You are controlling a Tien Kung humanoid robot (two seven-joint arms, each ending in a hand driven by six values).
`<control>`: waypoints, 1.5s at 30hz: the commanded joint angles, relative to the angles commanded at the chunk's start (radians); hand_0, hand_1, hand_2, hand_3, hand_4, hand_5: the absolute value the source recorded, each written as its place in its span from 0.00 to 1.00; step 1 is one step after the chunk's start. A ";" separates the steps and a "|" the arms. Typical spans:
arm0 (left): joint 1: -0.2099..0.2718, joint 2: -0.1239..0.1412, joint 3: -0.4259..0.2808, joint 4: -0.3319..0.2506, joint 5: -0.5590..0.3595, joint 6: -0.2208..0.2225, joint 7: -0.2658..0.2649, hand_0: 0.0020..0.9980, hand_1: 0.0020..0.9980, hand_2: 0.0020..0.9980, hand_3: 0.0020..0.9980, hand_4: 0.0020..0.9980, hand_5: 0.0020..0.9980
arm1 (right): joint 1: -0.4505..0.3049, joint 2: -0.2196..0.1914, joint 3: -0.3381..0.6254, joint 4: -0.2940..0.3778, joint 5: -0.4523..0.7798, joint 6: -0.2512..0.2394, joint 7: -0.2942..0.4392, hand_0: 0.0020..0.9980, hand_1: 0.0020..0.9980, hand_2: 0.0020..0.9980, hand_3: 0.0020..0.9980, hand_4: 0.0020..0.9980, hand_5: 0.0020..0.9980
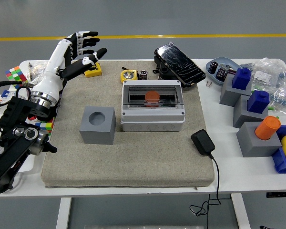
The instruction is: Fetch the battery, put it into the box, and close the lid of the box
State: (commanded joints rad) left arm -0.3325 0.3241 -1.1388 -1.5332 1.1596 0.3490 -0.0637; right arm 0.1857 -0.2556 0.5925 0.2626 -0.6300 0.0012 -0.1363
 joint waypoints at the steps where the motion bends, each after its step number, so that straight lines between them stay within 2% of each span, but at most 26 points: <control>1: 0.012 0.008 -0.013 0.000 -0.011 0.010 -0.006 0.56 0.71 0.68 0.68 1.00 0.52 | 0.001 -0.001 0.002 -0.001 0.000 0.000 0.000 0.67 0.67 0.67 0.55 0.90 0.50; 4: 0.047 0.032 -0.048 0.003 -0.026 0.022 -0.011 0.56 0.71 0.68 0.68 1.00 0.52 | 0.006 -0.004 0.003 -0.005 0.004 0.000 0.000 0.67 0.67 0.67 0.55 0.90 0.50; 5: 0.056 0.038 -0.057 0.002 -0.030 0.023 -0.013 0.53 0.69 0.67 0.68 1.00 0.51 | 0.007 -0.004 0.003 -0.007 0.005 0.000 0.000 0.67 0.67 0.67 0.55 0.90 0.50; 7: 0.076 0.044 -0.084 -0.001 -0.033 0.021 -0.012 0.53 0.69 0.67 0.68 1.00 0.51 | 0.011 -0.003 0.004 -0.009 0.008 0.001 0.000 0.67 0.67 0.67 0.55 0.90 0.50; 16: 0.117 0.021 -0.193 -0.010 -0.029 0.017 -0.010 0.51 0.68 0.66 0.68 1.00 0.51 | 0.016 0.003 0.002 -0.012 0.011 0.003 -0.003 0.67 0.67 0.67 0.55 0.90 0.50; 32: 0.143 0.021 -0.235 -0.010 -0.013 -0.005 0.012 0.50 0.67 0.66 0.68 1.00 0.48 | 0.013 0.008 0.010 -0.025 0.014 0.005 -0.010 0.67 0.67 0.68 0.55 0.90 0.50; 45: 0.151 0.030 -0.226 -0.014 -0.007 -0.025 0.031 0.50 0.66 0.65 0.68 1.00 0.47 | 0.001 0.008 0.001 -0.021 0.011 0.005 -0.012 0.67 0.67 0.68 0.55 0.90 0.50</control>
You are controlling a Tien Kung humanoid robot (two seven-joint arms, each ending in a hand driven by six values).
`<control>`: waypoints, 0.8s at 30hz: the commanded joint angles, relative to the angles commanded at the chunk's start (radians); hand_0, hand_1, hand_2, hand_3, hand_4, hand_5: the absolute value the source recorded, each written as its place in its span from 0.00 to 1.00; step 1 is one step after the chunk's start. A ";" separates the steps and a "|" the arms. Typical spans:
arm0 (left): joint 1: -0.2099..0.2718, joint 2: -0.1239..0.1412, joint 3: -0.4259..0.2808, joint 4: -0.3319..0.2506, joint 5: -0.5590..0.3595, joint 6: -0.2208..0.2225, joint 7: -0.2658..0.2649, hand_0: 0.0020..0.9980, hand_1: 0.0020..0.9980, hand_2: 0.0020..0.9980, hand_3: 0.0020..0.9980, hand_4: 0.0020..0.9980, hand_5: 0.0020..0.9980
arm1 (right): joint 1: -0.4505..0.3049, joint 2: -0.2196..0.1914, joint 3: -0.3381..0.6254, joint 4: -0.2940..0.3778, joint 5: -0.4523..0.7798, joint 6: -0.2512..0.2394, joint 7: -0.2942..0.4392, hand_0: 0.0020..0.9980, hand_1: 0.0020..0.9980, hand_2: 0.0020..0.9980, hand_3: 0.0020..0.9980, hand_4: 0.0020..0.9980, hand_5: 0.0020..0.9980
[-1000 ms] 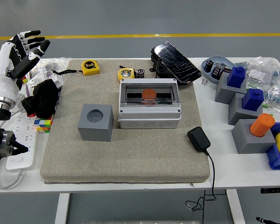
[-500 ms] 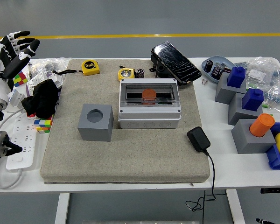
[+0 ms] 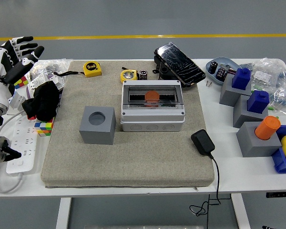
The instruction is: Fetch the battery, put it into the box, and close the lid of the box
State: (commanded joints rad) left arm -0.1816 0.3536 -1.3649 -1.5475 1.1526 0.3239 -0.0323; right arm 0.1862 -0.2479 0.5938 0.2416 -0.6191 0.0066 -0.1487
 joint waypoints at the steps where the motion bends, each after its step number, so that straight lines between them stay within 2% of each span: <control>1: 0.001 0.001 0.001 -0.002 0.000 -0.001 0.000 0.50 0.66 0.65 0.68 1.00 0.47 | -0.001 0.001 0.000 0.000 0.000 0.000 0.000 0.67 0.67 0.68 0.55 0.90 0.50; 8: 0.000 0.005 0.005 -0.009 0.001 -0.005 0.001 0.49 0.66 0.65 0.68 1.00 0.47 | 0.002 -0.002 -0.002 0.004 -0.002 -0.001 0.000 0.67 0.67 0.68 0.55 0.90 0.50; 24: -0.035 0.013 0.041 -0.015 -0.002 -0.011 0.007 0.49 0.66 0.65 0.69 1.00 0.47 | 0.009 -0.012 0.015 0.004 -0.012 0.000 -0.001 0.67 0.67 0.68 0.55 0.90 0.50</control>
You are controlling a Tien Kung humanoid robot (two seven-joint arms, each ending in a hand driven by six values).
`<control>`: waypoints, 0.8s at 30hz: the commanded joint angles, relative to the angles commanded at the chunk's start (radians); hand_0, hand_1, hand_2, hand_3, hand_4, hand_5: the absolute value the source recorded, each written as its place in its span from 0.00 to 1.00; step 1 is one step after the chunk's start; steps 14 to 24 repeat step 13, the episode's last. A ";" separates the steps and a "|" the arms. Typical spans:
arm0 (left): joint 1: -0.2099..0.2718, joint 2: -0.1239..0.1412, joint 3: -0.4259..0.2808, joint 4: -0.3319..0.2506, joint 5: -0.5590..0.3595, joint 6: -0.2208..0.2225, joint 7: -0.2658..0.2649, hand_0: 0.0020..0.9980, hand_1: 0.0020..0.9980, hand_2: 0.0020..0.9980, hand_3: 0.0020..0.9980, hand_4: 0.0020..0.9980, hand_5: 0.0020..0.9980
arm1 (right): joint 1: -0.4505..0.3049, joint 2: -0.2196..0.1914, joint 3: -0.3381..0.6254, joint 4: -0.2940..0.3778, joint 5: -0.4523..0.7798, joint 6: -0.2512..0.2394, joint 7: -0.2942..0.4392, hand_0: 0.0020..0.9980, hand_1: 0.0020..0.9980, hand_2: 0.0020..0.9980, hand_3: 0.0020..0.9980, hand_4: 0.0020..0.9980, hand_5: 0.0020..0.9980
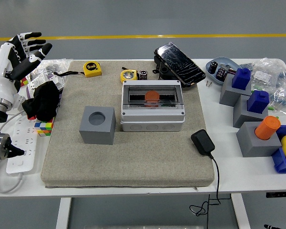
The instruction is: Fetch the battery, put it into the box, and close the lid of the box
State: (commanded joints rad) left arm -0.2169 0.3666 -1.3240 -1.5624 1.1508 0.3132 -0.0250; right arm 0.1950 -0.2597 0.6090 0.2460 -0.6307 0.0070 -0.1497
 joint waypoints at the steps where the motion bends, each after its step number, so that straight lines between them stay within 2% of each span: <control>1: -0.002 0.003 0.003 -0.001 -0.001 -0.001 0.001 0.49 0.66 0.65 0.69 1.00 0.47 | 0.001 0.000 0.002 0.001 -0.003 0.000 0.000 0.67 0.67 0.68 0.55 0.90 0.50; 9: -0.003 0.011 -0.003 -0.012 -0.005 -0.004 0.001 0.49 0.65 0.64 0.69 1.00 0.47 | 0.018 -0.001 0.006 -0.002 -0.004 0.003 -0.001 0.67 0.67 0.68 0.55 0.90 0.50; 24: 0.001 0.007 -0.010 -0.015 -0.005 -0.003 0.001 0.49 0.65 0.64 0.69 1.00 0.47 | 0.017 -0.001 0.016 -0.007 -0.004 0.002 0.000 0.67 0.67 0.68 0.55 0.90 0.50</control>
